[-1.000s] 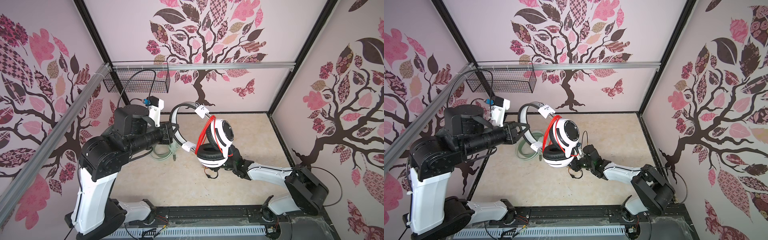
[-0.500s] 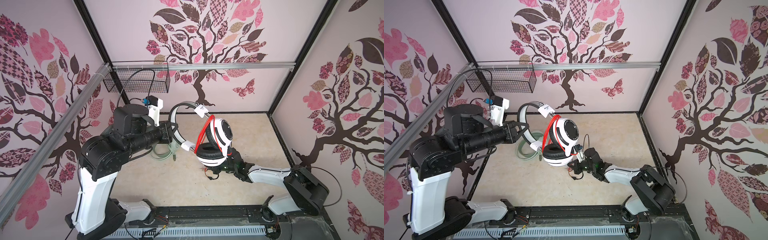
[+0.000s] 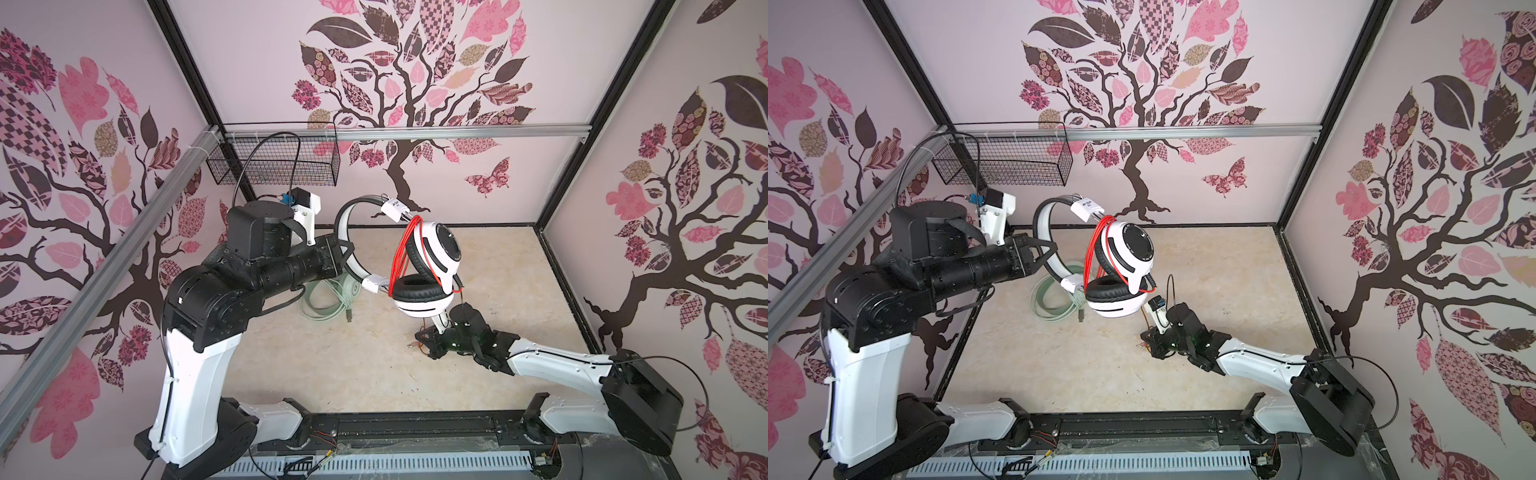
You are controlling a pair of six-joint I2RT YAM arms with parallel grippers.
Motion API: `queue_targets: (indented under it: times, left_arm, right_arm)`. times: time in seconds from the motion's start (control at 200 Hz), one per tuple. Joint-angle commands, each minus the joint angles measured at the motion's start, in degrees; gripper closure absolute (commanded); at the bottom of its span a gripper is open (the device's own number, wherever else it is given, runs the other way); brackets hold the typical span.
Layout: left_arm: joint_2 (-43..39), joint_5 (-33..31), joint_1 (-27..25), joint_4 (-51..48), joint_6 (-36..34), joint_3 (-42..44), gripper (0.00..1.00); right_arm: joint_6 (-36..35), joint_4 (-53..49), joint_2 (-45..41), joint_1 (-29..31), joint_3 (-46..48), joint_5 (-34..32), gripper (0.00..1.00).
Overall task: Wrap the headphones
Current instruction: 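Pull the red cable down toward the robot with the right gripper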
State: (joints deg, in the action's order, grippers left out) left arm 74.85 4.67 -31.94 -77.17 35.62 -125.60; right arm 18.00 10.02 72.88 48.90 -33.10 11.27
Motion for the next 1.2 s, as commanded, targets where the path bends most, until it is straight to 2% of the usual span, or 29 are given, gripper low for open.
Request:
queue_targets:
  times: [0.0, 0.12, 0.19, 0.355, 0.445, 0.56, 0.73, 0.905, 1.195]
  left_arm:
    - [0.4, 1.9, 1.1, 8.0, 5.4, 0.5, 1.0]
    - [2.5, 2.2, 3.2, 8.0, 6.1, 0.3, 1.0]
    - [3.7, 5.1, 6.2, 8.8, 7.1, 1.7, 1.0]
    - [4.0, 8.4, 13.0, 14.6, 9.4, 11.5, 1.0]
    - [3.5, 8.1, 15.8, 17.0, 9.7, 17.9, 1.0]
    - [2.2, 6.2, 17.6, 18.8, 9.3, 23.6, 1.0]
    - [1.8, -0.3, 17.9, 17.6, 6.8, 26.6, 1.0]
    - [1.6, -5.6, 17.8, 17.0, 3.7, 30.7, 1.0]
    - [0.6, -13.4, 17.9, 20.0, 3.2, 39.9, 1.0]
  right_arm:
    - [-2.7, -10.8, -1.8, 5.4, -4.1, -11.7, 1.0]
    - [-2.5, -14.1, -1.3, 12.5, -5.7, -19.4, 1.0]
    - [-1.9, -16.7, -0.6, 17.2, -7.1, -23.6, 1.0]
    - [0.3, -22.1, 0.7, 27.2, -9.8, -32.0, 1.0]
    - [2.0, -25.0, 0.7, 31.9, -10.9, -34.9, 1.0]
    - [3.3, -29.7, 1.5, 35.7, -13.0, -37.7, 1.0]
    - [4.1, -37.3, 3.6, 39.8, -17.9, -42.8, 1.0]
    - [3.8, -46.1, 5.6, 43.4, -26.3, -48.3, 1.0]
    - [2.6, -59.5, 8.2, 48.1, -41.2, -57.2, 1.0]
